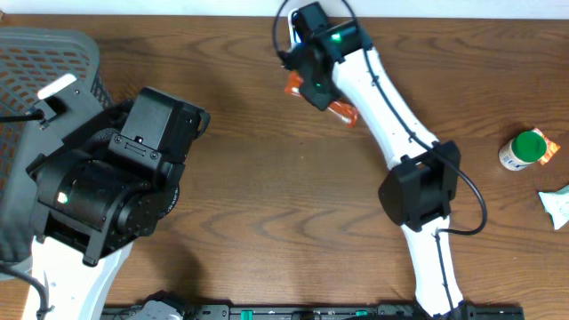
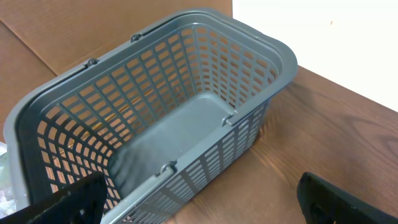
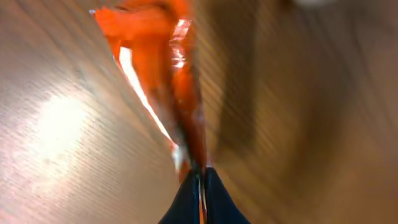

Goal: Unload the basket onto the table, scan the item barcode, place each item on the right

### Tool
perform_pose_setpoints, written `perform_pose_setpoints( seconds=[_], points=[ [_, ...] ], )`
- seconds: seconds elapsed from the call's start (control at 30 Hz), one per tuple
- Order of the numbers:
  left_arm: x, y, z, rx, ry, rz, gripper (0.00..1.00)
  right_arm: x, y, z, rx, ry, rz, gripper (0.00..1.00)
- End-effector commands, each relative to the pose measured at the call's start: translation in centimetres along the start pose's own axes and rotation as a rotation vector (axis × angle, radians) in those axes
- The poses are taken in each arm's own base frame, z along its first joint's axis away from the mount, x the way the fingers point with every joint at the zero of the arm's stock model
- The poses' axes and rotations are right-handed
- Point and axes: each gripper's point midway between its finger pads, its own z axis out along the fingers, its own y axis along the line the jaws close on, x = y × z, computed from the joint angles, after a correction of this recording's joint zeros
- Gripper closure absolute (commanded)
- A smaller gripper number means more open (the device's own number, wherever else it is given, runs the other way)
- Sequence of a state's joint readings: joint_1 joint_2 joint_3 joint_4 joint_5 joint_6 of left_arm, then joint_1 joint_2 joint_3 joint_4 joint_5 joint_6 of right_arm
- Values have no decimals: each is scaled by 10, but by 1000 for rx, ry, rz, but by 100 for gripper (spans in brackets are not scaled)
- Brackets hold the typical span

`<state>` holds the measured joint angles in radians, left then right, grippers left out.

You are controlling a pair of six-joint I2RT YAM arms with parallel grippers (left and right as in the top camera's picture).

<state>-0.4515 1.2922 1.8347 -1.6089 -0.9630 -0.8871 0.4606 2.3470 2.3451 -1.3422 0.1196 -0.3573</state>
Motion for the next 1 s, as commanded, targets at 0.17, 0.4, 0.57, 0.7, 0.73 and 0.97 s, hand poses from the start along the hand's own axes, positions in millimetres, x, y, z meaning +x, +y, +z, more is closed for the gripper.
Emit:
perform_pose_setpoints(
  seconds=[0.17,0.4,0.57,0.7,0.73,0.97],
  points=[
    [0,6,0,-19,4,10,2,74,-114,-43,139,37,396,99],
    [0,6,0,-19,4,10,2,136,-168,-40,96,71,651,99],
    [0,6,0,-19,4,10,2,109,-118,-44,-298,-53,579,48],
    [0,6,0,-19,4,10,2,98,-76,-32,-431,-41,460,1],
    [0,6,0,-19,4,10,2,98,-68,-27,-446,-23,442,1],
    [0,6,0,-19,4,10,2,79,-23,24,-431,8,319,1]
  ],
)
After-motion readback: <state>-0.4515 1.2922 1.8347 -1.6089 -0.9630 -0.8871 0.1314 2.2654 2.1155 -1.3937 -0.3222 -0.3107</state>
